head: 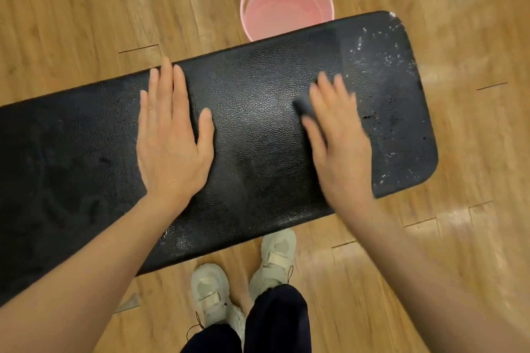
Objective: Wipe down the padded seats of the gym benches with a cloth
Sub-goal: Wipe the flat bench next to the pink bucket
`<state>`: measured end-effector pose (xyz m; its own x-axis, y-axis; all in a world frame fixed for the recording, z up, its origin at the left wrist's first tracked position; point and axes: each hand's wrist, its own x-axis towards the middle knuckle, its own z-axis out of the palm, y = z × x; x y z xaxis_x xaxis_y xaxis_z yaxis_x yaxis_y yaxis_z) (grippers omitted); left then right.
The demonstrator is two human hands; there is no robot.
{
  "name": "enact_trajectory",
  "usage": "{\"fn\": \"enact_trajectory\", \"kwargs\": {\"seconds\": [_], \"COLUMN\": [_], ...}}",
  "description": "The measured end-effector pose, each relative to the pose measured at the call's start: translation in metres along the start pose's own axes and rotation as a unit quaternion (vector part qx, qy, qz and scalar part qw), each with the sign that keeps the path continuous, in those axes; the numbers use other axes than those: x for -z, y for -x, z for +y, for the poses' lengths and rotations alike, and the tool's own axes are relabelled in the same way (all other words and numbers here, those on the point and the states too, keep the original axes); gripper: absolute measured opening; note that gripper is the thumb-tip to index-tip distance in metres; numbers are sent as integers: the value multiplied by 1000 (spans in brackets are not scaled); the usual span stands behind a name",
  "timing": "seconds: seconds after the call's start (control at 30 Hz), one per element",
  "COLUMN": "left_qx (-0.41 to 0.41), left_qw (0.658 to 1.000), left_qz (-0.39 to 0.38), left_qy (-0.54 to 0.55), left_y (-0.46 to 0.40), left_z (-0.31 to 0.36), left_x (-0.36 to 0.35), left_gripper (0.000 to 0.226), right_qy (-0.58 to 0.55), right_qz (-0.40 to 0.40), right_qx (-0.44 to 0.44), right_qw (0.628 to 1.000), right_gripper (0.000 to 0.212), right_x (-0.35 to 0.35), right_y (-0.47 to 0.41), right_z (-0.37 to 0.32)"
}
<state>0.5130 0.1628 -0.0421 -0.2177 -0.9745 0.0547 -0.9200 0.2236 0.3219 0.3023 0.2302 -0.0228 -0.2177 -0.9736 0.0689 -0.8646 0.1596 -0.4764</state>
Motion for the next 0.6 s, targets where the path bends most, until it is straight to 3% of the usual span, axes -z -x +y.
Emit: {"fn": "enact_trajectory", "kwargs": {"seconds": [0.1, 0.3, 0.5, 0.6], "left_qx": [0, -10, -171, -164], "left_qw": [1000, 1000, 980, 980], "left_qz": [6, -24, -99, -106], "left_qy": [-5, 8, 29, 32], "left_y": [1, 0, 45, 59], "left_z": [0, 0, 71, 82], "left_x": [0, 5, -2, -12], "left_gripper": [59, 59, 58, 56], "right_qy": [22, 0, 10, 15], "right_qz": [-33, 39, 1, -17], "right_qx": [31, -17, 4, 51], "right_qw": [999, 999, 1000, 998], "right_gripper": [41, 39, 41, 40], "right_x": [8, -11, 1, 10], "right_y": [37, -50, 71, 69], "right_z": [9, 9, 1, 21]}}
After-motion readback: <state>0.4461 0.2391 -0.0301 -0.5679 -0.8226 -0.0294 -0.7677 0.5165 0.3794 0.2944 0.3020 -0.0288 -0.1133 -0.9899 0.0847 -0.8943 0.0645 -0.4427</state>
